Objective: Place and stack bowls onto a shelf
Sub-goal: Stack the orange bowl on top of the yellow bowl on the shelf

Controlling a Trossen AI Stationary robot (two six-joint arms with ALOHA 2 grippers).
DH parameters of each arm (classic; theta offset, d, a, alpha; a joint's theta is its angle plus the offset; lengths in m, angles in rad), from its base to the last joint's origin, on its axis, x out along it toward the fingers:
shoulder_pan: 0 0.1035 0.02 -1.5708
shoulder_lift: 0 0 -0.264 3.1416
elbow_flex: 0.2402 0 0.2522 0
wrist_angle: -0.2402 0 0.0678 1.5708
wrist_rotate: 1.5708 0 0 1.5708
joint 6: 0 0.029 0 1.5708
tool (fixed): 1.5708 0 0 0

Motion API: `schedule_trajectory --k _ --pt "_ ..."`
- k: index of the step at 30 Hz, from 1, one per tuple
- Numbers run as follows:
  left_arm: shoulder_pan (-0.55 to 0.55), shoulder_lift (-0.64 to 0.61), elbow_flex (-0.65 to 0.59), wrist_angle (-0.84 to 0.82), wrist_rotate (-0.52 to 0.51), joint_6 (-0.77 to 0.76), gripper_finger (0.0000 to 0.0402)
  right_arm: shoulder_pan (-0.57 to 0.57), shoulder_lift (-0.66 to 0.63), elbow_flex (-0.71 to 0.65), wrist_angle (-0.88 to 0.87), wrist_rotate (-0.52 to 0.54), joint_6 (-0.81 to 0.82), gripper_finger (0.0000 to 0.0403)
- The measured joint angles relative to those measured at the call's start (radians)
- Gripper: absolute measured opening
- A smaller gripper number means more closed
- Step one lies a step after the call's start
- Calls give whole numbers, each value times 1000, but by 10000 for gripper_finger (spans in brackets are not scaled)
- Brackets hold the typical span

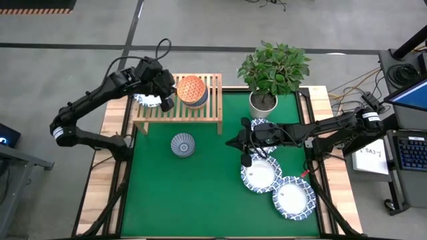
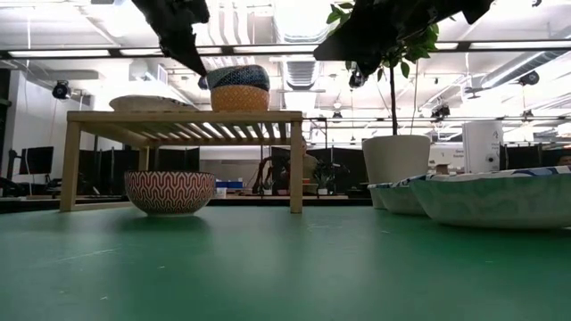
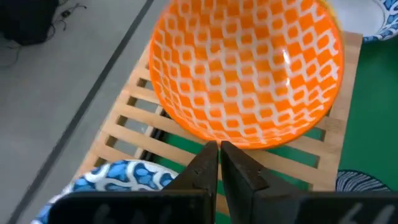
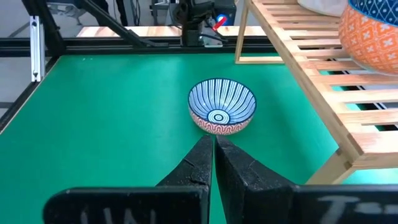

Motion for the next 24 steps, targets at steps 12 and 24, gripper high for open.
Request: schedule_trajectory --k 12,24 --pt "-1 0 -73 112 7 -81 1 0 0 0 19 58 -8 9" --pt "-3 -86 -81 160 19 -89 1 -25 8 62 112 188 -78 9"
